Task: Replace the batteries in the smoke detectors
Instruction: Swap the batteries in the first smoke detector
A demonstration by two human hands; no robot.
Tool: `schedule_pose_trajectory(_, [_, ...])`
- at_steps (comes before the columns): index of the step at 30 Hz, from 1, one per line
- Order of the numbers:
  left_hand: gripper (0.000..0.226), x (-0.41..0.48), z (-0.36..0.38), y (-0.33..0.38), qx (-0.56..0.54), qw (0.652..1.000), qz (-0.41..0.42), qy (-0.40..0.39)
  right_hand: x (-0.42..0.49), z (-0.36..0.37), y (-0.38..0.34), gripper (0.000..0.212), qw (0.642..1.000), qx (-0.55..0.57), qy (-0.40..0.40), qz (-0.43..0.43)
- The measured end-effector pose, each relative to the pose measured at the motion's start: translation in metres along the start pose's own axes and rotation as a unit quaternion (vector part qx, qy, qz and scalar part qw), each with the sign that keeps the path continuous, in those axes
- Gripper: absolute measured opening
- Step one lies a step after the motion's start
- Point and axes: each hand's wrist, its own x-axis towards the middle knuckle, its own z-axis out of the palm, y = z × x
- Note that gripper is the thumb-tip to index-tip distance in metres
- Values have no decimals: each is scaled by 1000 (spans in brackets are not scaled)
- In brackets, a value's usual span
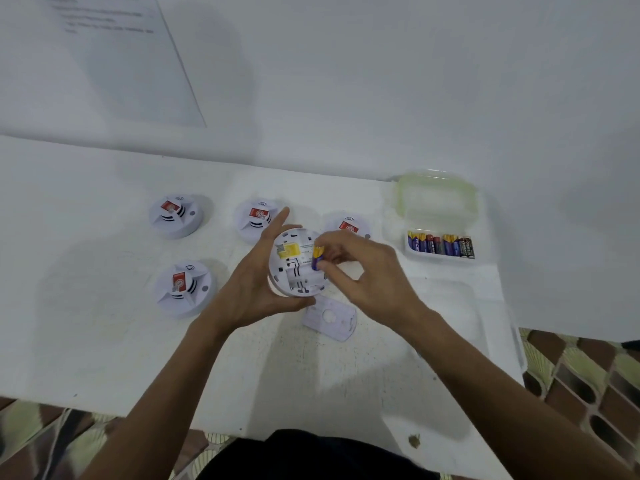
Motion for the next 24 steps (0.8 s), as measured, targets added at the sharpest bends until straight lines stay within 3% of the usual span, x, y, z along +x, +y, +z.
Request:
schedule_pose_trajectory(6, [117, -1, -4, 1, -23, 1000, 9, -8, 2, 15, 12, 21, 979, -153, -32, -128])
schedule_pose_trajectory(11, [110, -4, -6, 0, -21, 1000, 7, -14, 8, 10, 14, 32, 935, -259, -89, -224])
schedule_pose_trajectory(15, [113, -3, -9, 2, -18, 1000, 12, -8, 16, 5, 11, 48, 920, -290, -132, -230])
schedule_pose_trajectory(24, [118, -3, -12, 1, -17, 1000, 18, 4, 21, 5, 16, 44, 925, -271, -122, -236])
